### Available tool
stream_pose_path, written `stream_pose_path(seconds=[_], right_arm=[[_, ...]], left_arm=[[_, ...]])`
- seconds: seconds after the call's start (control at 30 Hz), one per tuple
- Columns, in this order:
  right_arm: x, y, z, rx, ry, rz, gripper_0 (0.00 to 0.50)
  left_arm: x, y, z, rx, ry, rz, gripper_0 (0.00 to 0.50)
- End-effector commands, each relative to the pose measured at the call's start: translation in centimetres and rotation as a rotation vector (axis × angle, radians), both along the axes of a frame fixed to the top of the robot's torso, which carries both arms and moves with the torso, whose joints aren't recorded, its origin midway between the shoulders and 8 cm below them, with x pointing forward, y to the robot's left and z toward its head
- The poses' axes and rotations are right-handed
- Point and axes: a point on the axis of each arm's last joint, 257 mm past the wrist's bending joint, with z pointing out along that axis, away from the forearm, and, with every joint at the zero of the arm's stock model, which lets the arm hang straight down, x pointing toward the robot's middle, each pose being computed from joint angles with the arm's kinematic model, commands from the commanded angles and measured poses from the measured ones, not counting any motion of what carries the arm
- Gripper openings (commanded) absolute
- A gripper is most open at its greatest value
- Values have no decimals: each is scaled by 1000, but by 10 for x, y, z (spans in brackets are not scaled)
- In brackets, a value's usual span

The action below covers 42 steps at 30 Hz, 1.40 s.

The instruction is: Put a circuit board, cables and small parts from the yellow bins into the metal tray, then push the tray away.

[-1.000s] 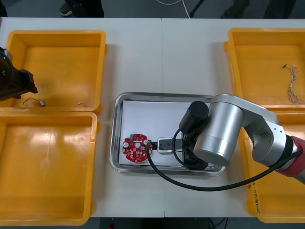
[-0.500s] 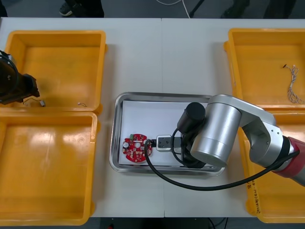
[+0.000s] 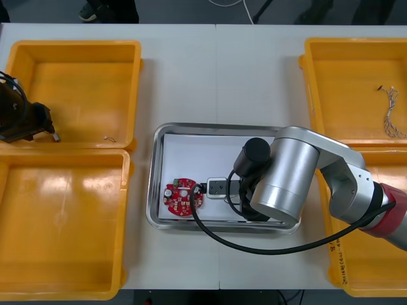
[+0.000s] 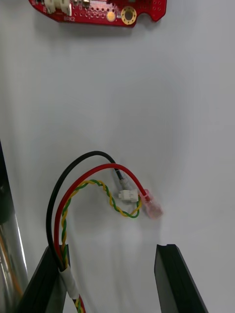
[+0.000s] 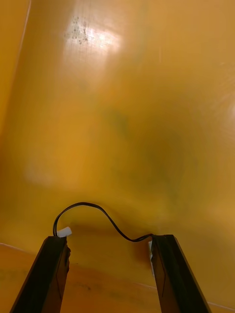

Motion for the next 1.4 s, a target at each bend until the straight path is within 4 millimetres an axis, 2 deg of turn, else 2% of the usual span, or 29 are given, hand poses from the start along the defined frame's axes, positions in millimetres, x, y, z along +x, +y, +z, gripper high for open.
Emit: stream_pose_path(seconds=[0.03,0.17,0.5,0.7,0.97,1.1,1.33,1.37,1.4], right_arm=[[-17,7,0,38,74,-34,500],[-23,1,5,32,115,-49,500],[-18,2,18,57,115,-67,500],[-12,-4,46,63,120,-112,500],[-11,-10,92,119,164,-162,500],[1,-8,120,190,110,-183,500],[22,-13,157,279,36,-239,500],[25,-15,164,294,25,-251,500],[29,-16,170,312,15,-264,500]], left_arm=[[19,3,40,9,-27,-27,500],[21,1,41,-22,-15,-11,500],[20,-8,34,-60,0,6,500],[18,-8,28,-72,15,24,500],[20,-8,15,-83,46,40,500],[23,-12,13,-88,41,35,500],[23,-13,12,-92,41,37,500],[23,-13,12,-92,41,37,496],[23,-13,12,-93,41,40,407]])
